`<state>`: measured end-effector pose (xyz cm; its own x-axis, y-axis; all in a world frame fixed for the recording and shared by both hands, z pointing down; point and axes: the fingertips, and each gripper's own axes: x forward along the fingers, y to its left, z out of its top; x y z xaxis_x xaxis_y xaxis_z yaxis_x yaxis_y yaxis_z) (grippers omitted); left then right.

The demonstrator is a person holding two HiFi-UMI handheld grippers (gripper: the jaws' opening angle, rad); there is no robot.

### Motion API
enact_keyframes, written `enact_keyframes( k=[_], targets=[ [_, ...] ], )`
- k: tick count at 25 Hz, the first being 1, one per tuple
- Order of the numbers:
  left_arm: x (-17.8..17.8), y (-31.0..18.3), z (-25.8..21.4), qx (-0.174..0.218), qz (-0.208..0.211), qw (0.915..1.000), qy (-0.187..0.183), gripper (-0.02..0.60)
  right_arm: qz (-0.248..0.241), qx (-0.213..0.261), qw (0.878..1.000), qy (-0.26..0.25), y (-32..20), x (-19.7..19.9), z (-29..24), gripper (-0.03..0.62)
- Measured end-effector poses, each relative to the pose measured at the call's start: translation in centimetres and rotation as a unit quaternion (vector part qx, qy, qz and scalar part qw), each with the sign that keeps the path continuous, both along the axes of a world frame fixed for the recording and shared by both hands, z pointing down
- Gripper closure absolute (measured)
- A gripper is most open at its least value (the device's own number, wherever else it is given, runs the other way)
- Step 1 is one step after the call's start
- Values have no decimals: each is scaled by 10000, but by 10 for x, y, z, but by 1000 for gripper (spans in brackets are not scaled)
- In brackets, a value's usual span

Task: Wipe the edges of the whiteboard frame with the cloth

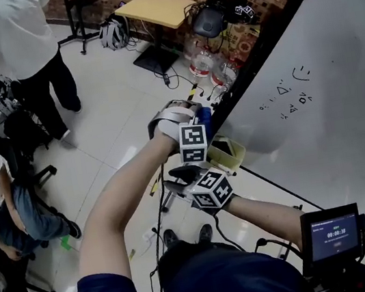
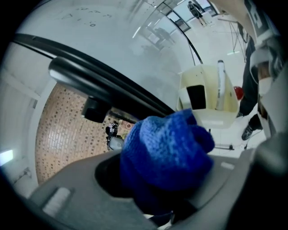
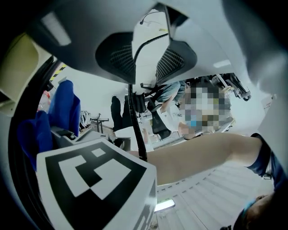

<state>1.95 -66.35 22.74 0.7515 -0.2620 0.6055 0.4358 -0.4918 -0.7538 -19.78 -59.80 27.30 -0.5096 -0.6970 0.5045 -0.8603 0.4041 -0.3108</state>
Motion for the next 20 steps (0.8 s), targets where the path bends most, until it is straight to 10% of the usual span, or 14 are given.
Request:
enact_keyframes(
  k=[20],
  targets=[
    [3, -18, -58, 467, 114, 9987, -183, 371, 209, 810, 9962, 230, -34, 50, -83, 447]
  ],
)
